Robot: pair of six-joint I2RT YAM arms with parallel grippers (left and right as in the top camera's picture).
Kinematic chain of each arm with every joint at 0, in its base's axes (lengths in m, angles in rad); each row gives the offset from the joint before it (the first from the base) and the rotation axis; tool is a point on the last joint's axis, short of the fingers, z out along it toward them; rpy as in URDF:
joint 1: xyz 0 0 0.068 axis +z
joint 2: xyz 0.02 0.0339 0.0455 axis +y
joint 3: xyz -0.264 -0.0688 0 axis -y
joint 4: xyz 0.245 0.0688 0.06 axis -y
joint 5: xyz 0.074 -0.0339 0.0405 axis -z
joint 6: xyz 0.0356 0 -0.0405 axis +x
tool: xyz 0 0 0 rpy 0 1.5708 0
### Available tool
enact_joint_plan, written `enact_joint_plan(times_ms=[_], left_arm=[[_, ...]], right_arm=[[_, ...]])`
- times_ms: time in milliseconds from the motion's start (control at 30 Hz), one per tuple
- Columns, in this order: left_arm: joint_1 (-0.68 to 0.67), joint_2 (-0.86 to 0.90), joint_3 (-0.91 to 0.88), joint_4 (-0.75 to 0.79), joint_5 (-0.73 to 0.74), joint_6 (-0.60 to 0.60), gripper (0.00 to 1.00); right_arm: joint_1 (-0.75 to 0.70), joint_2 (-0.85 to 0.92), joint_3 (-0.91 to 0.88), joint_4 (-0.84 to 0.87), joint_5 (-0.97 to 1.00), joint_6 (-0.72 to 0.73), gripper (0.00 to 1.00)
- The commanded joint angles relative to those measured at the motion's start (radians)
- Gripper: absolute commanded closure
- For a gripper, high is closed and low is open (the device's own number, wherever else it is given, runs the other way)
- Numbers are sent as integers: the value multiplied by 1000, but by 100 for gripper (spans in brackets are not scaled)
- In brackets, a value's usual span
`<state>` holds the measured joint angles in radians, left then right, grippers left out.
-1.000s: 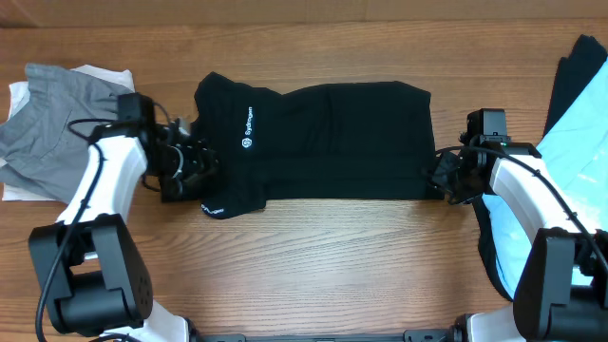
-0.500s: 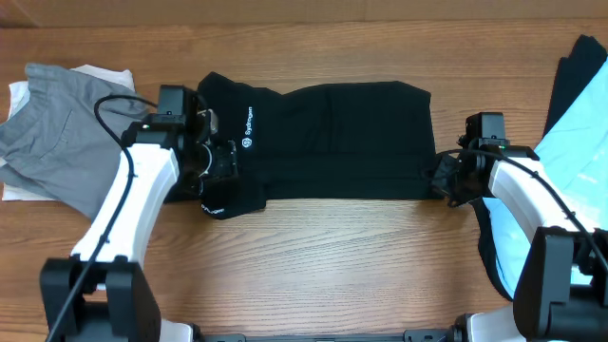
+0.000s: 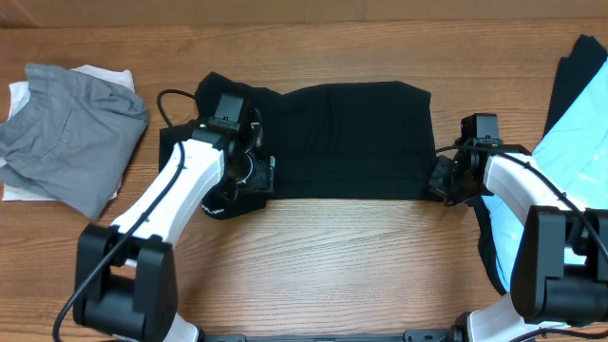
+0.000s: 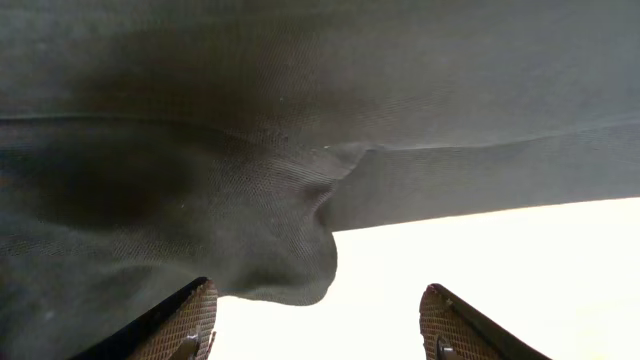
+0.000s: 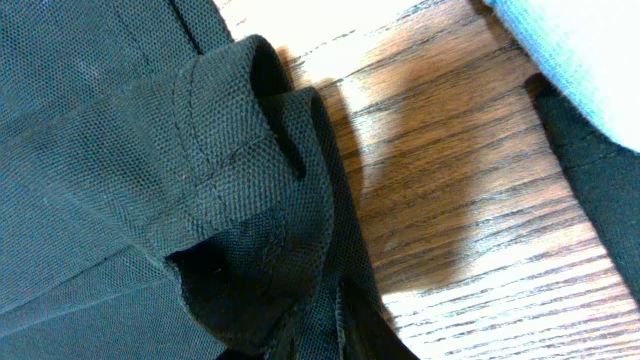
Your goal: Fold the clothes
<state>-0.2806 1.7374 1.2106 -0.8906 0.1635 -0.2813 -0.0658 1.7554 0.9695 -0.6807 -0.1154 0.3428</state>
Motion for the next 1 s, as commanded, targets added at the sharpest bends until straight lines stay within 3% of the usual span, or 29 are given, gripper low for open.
enact_joint_plan(times_ms=[0,133,200,367,733,867,967], left_arm=[[-15,44,15,10,-19,-2,33],[-28,101,15,28,-45,-2,37],[-32,124,15,31,-46,-2,46],[-34,150,16,39,-105,-3,95],[-1,147,205,68,-236,-4,96],[6,150,222,157,-268,-4,85],[6,155,222,166,-268,-3,84]], right_arm=[[-1,43,-10,4,2,-3,83],[-1,43,-10,7,2,-3,83],[-1,43,-10,6,2,-3,83],[-1,43,-10,7,2,-3,83],[-1,43,-10,7,2,-3,83],[-1,43,-10,7,2,-3,83],[-1,43,-10,7,2,-3,83]])
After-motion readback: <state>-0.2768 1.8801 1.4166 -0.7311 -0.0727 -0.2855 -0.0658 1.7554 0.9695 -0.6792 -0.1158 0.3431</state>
